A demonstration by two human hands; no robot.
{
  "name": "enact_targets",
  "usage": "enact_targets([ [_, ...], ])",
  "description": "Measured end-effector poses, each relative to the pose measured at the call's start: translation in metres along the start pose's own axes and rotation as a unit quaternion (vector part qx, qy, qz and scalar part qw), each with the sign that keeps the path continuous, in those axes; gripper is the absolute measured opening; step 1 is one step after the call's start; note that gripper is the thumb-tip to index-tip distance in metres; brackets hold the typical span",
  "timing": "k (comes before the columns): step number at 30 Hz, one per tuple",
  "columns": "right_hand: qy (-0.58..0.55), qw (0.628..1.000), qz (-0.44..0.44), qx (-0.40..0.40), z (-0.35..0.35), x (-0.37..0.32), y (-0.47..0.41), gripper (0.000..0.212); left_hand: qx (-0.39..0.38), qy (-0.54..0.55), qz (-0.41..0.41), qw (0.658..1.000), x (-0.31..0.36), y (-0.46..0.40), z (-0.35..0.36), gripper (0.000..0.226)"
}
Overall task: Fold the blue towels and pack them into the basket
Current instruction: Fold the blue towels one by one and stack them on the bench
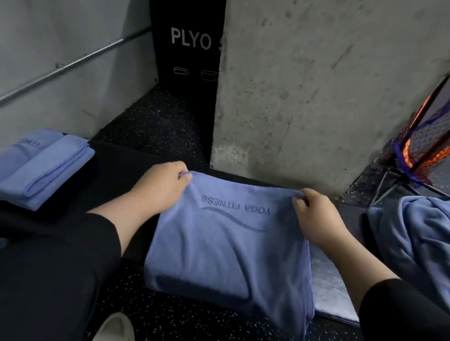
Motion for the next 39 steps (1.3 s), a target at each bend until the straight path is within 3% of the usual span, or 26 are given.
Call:
enact_targets([
  [4, 0.079, 0.996, -0.017, -0.02, 0.01, 0.005, 0.001, 0.031, -0.043, -0.067, 0.059, 0.995, -0.012, 0.007, 0.015, 0.023],
  [13, 0.136, 0.989, -0.044, -0.032, -0.007, 0.009, 0.016, 0.024, -0.062, -0.124, 0.09, 0.986, -0.019, 0.015, 0.005, 0.021],
  [17, 0.127, 0.992, -0.012, -0.017, -0.01, 0.015, 0.01, 0.025, -0.066, -0.138, 0.079, 0.985, -0.018, 0.006, 0.01, 0.02],
  [23, 0.147, 0.989, 0.008, 0.008, -0.005, 0.021, -0.006, 0.023, -0.046, -0.195, 0.077, 0.977, -0.009, -0.006, 0.019, 0.031],
  [29, 0.184, 0.982, -0.031, 0.043, 0.007, 0.027, -0.018, 0.022, 0.018, -0.214, 0.078, 0.974, -0.014, -0.012, 0.035, 0.037],
  [32, 0.2, 0.978, -0.047, 0.042, 0.013, 0.03, -0.019, 0.009, 0.032, -0.21, 0.08, 0.974, -0.014, -0.013, 0.037, 0.033],
  [34, 0.221, 0.972, -0.072, 0.03, 0.017, 0.031, -0.015, 0.021, 0.051, -0.191, 0.088, 0.976, -0.013, -0.012, 0.036, 0.023],
  [36, 0.249, 0.964, -0.094, 0.006, 0.02, 0.03, -0.012, 0.035, 0.055, -0.188, 0.105, 0.975, -0.016, -0.012, 0.036, 0.03],
  [39, 0.278, 0.954, -0.105, -0.035, 0.023, 0.03, -0.011, 0.043, -0.036, -0.181, 0.122, 0.975, -0.024, -0.012, 0.039, 0.044],
])
Point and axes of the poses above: each hand's wrist, its own y-axis away from the middle knuckle, its own z-axis out of the palm, x = y × z, the point moved 3 cm from there along -y, towards the middle knuckle, and after that the axes turned 15 degrees about x, right-handed, at the moved point
